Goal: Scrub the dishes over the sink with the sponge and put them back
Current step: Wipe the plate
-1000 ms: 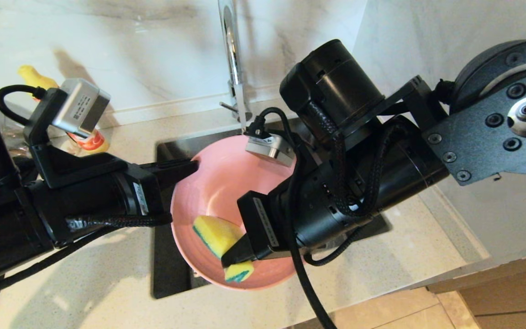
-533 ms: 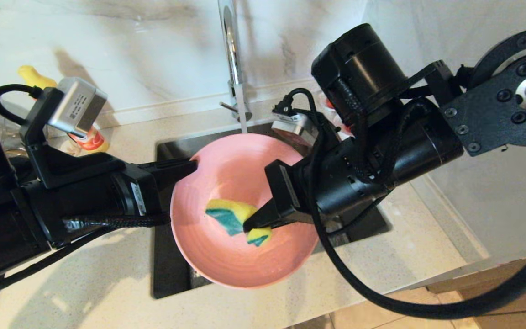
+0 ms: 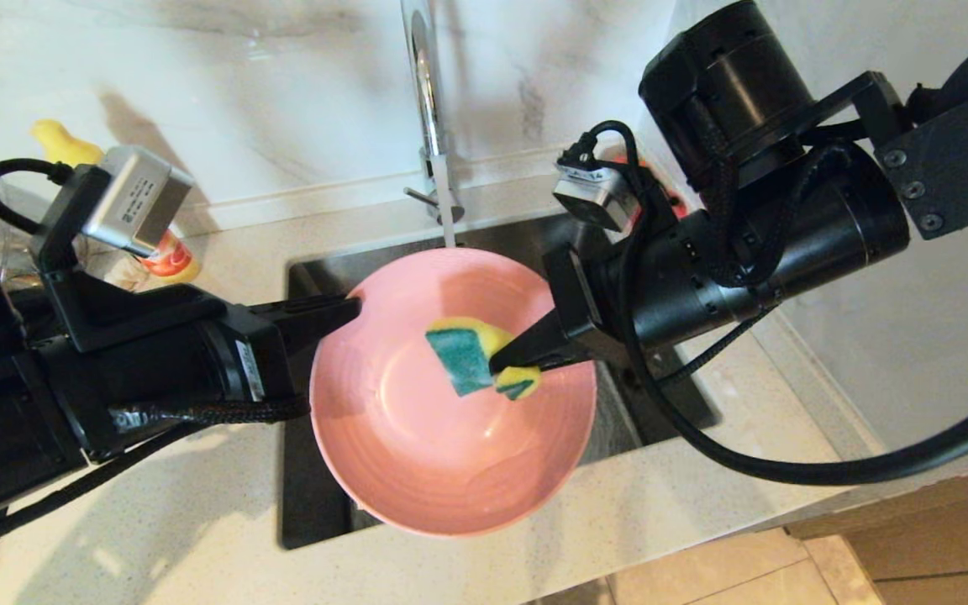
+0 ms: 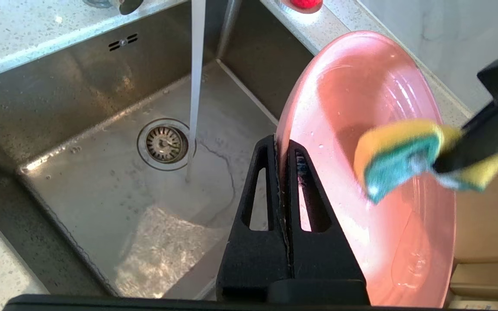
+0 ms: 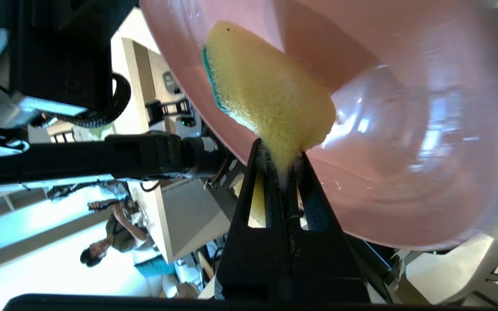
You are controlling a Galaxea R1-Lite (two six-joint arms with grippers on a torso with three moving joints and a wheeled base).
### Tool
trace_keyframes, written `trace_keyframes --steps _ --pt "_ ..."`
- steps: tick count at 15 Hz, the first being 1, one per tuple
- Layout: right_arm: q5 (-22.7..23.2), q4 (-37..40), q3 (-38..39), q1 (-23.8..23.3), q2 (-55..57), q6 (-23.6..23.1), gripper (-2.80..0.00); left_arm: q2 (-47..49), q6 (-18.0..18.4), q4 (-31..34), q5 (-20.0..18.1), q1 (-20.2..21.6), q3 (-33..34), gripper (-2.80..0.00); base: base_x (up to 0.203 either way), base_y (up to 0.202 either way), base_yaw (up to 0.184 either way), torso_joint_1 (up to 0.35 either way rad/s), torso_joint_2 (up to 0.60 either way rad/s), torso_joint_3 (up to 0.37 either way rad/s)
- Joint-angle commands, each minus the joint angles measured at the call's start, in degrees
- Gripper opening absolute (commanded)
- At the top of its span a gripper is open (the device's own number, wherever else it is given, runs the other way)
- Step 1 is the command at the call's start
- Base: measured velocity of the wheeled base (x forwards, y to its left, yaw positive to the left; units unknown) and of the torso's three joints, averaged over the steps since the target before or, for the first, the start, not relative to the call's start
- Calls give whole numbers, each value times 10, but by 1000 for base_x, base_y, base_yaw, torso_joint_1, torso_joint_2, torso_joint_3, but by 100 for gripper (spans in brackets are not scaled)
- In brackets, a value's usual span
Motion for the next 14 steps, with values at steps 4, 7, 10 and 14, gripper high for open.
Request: trace_keyframes --steps 4,7,10,14 --pt "2 13 4 -20 -29 2 -280 2 -1 -3 1 3 -6 -280 0 0 0 0 0 0" --pt "4 41 8 -19 -42 2 -280 12 -4 -3 1 11 -21 -280 0 0 0 0 0 0" --pt "4 48 41 -16 -48 2 -280 13 -14 -3 7 13 -34 -280 0 0 0 0 0 0" --pt "4 44 56 10 -34 1 -280 16 -15 -2 16 13 -32 -280 0 0 0 0 0 0"
